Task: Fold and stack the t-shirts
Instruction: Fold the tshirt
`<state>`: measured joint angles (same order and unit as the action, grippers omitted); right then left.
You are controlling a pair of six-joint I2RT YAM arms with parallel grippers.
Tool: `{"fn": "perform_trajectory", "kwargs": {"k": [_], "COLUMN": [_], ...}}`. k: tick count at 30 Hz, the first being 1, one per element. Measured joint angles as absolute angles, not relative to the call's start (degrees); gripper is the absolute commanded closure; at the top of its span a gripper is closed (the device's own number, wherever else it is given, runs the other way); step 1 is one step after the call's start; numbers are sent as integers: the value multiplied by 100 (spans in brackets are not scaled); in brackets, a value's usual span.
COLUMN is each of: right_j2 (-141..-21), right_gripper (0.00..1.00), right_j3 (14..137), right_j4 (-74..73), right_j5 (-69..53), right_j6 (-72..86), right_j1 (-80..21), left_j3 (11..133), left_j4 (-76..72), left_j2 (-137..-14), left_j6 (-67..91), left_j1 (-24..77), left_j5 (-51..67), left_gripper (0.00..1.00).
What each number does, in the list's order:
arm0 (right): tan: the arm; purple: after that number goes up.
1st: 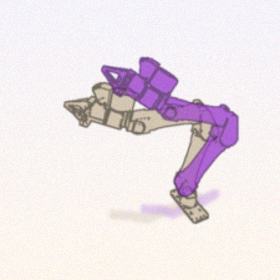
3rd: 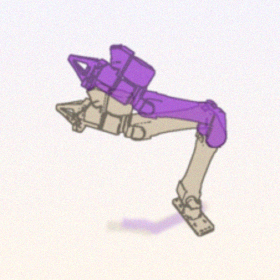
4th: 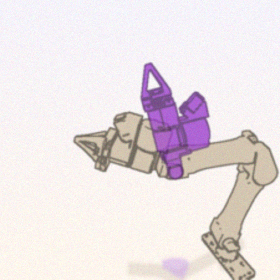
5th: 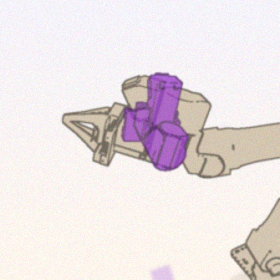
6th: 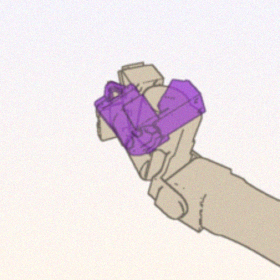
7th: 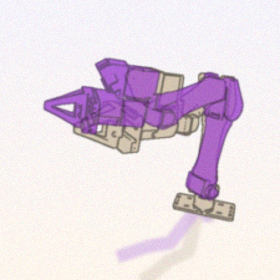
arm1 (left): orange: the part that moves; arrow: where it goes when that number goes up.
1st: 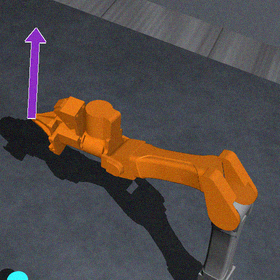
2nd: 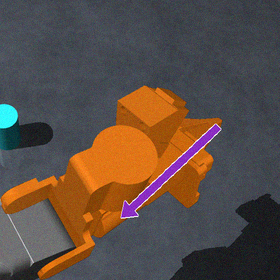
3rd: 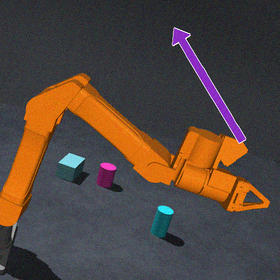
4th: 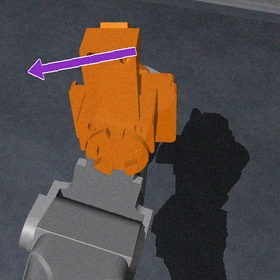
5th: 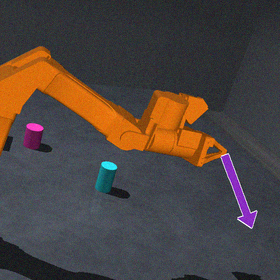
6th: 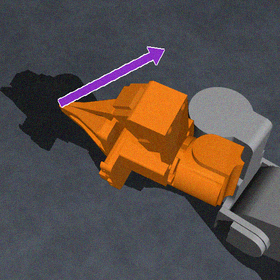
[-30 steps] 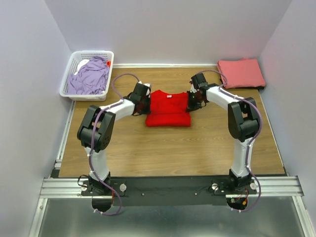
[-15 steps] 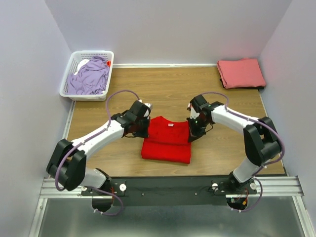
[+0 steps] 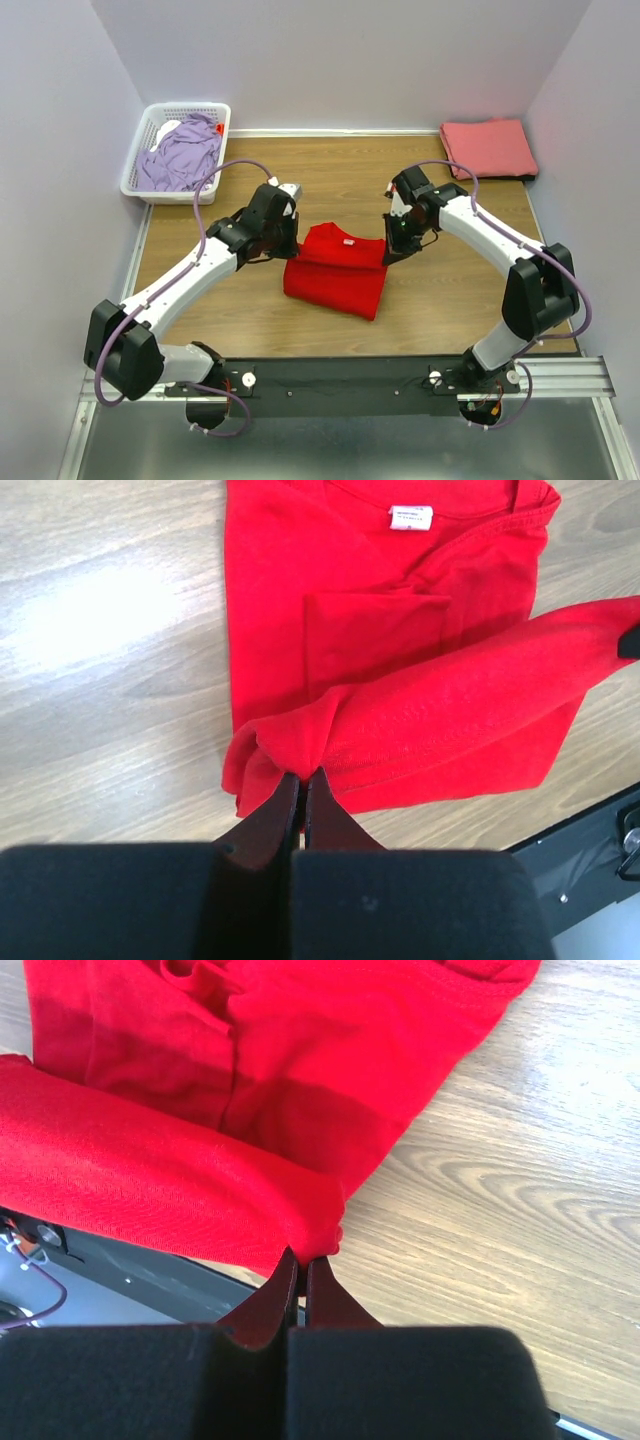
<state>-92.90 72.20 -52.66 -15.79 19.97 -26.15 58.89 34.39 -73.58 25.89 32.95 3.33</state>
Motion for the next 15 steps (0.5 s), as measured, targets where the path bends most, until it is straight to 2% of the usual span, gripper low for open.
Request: {"fn": "perform_trajectory", "kwargs": {"k": [15], "right_j2": [-9640], "right_gripper": [99], "right_j3": [6895], "right_j4": [-4762], "right_j5": [-1605], "right_j6": [2001], "right_j1": [-2281], "left_j3": [6335], "left_j4": [2845], "left_j2": [-7865], "left_j6": [2180], "left_j1": [3275], "left_j5": [429], "left_gripper": [100]}}
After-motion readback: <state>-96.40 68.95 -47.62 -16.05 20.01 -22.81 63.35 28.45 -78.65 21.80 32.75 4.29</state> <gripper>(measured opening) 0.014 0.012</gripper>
